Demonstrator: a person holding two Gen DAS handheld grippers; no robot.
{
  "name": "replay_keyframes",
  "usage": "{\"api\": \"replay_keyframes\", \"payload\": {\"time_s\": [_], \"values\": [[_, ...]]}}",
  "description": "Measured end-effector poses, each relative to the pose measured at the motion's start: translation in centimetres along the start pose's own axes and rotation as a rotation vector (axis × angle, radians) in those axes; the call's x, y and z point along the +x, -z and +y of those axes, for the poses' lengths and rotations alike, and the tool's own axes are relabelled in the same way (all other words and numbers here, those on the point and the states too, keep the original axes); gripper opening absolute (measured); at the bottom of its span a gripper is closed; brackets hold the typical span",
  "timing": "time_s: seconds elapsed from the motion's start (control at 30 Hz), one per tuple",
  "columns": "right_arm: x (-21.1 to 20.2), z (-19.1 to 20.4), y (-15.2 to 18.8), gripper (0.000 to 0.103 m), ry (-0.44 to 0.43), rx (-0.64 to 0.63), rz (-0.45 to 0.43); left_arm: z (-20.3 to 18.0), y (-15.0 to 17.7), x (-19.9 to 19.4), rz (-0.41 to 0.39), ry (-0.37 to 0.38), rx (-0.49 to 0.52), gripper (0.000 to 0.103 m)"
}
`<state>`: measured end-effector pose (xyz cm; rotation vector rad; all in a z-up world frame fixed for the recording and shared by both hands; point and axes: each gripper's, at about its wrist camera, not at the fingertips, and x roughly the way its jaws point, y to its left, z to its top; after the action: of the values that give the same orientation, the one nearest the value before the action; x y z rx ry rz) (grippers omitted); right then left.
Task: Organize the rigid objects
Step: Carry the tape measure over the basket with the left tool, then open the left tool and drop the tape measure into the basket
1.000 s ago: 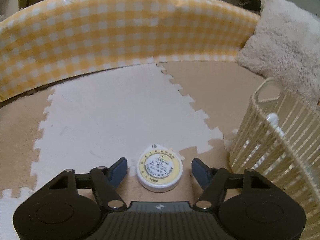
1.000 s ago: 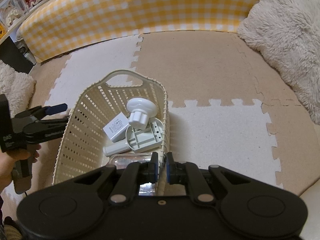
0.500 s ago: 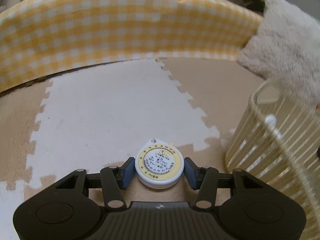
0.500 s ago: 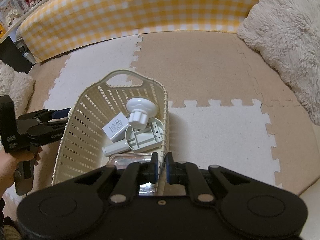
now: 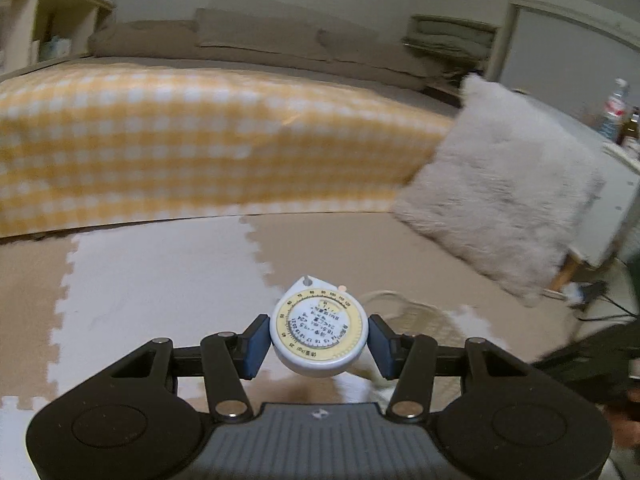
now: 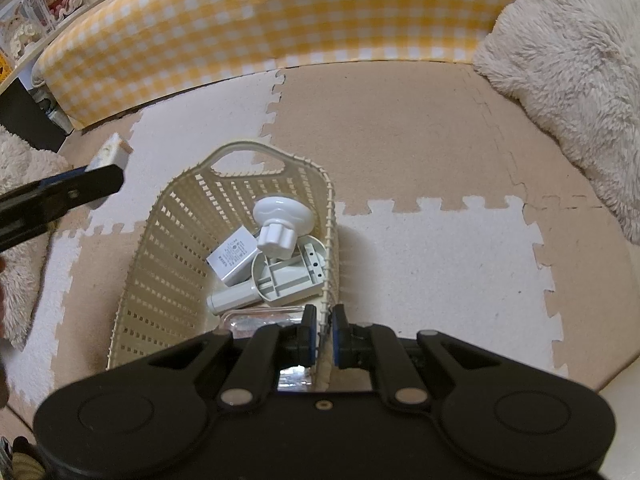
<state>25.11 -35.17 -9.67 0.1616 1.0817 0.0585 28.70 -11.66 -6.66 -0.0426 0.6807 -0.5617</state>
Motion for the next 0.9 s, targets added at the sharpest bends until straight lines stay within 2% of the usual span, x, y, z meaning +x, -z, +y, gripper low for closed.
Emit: {"api": "replay_keyframes", "payload": {"time_s": [0.2,0.4,0.7,0.9], "values": [[0.0,0.0,0.0,0.008,-0.001,0.002,0.000,-4.1,1.2,-0.4,0.056,0.068,0.087,0.053],[0.0,0.1,0.0,0.008,0.000,0.002,0.000,-6.1,3.1,0.9,0.143,0.034,0.204,0.053],[0.0,0.1,0.0,0.008,-0.001,0.002,0.000,-6.1,4.0,1.7,0.179,0.016,0.269,0.053],[0.0,0.0,0.0,0.008,0.000,0.001,0.000,-6.2,3.9,1.7,0.183,0.017,0.269,0.055]]}}
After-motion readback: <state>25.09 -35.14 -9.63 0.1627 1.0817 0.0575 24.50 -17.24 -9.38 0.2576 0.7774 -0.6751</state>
